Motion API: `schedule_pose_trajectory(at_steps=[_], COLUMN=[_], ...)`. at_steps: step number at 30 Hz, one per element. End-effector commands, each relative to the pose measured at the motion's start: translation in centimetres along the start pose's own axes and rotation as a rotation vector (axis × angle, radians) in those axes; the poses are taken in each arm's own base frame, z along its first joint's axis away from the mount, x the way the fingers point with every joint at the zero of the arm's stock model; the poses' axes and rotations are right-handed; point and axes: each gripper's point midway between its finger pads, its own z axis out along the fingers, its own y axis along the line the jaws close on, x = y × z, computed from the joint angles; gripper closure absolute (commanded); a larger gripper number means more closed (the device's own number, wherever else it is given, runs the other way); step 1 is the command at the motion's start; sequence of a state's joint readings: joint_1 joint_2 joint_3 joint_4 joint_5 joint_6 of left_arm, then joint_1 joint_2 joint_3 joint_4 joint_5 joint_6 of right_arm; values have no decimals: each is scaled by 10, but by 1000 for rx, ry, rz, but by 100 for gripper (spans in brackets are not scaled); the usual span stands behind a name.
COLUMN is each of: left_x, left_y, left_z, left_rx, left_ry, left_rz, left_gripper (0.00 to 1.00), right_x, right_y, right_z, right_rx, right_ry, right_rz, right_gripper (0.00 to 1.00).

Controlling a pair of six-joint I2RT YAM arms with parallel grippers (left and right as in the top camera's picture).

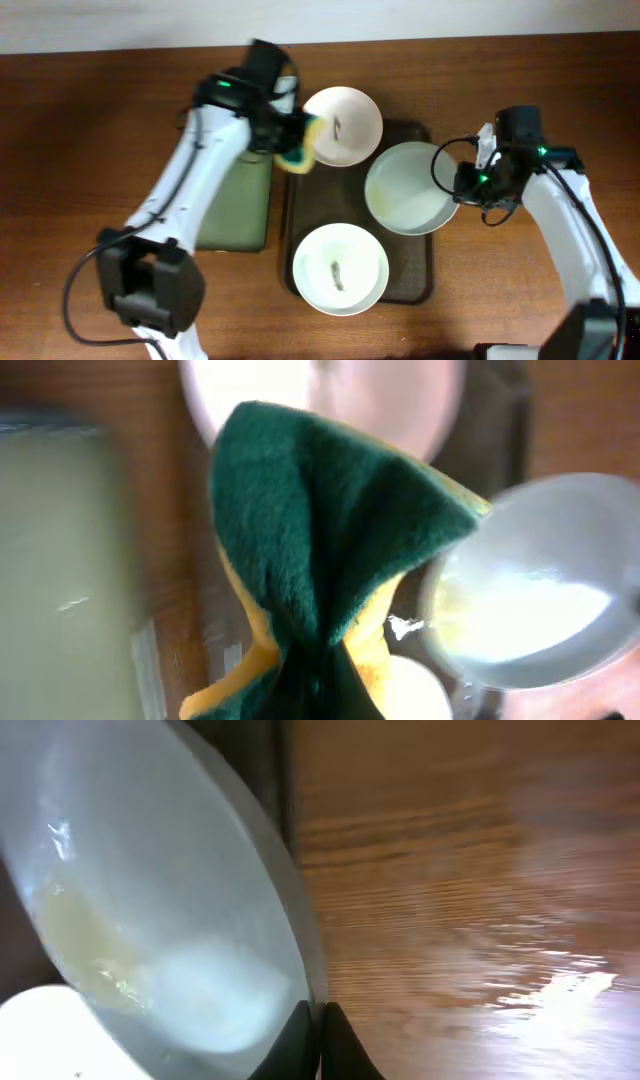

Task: Clean dirty plates on tray and stack at the side
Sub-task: 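Return sponge to soapy water tray with left gripper, lift plate right, then carry grey plate to right side of table and set it down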

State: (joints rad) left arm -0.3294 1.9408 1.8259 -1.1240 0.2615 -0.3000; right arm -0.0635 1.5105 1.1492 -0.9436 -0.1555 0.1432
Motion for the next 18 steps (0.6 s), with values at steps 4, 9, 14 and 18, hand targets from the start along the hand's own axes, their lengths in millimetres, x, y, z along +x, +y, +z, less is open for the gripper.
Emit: schedule_pose_trajectory(at_steps=[4,9,14,18], left_x=[21,61,50,56], left_y=[132,157,158,161], left_z=[-24,6,1,9], left_rx=[-263,-330,-324,-326], left_ry=[86,200,145,157], left_rz=[-184,-211,-210,-212], left_gripper=[100,98,98,99], right_x=[-20,-22,-17,-11], right_y=[10,41,71,93], right_z=[-62,-76,-103,-120], right_rx=[492,607,765,824], right_ry=[-298,-408,-553,-652], right_rz=[-231,-363,-501,-573], right_gripper=[96,96,96,96])
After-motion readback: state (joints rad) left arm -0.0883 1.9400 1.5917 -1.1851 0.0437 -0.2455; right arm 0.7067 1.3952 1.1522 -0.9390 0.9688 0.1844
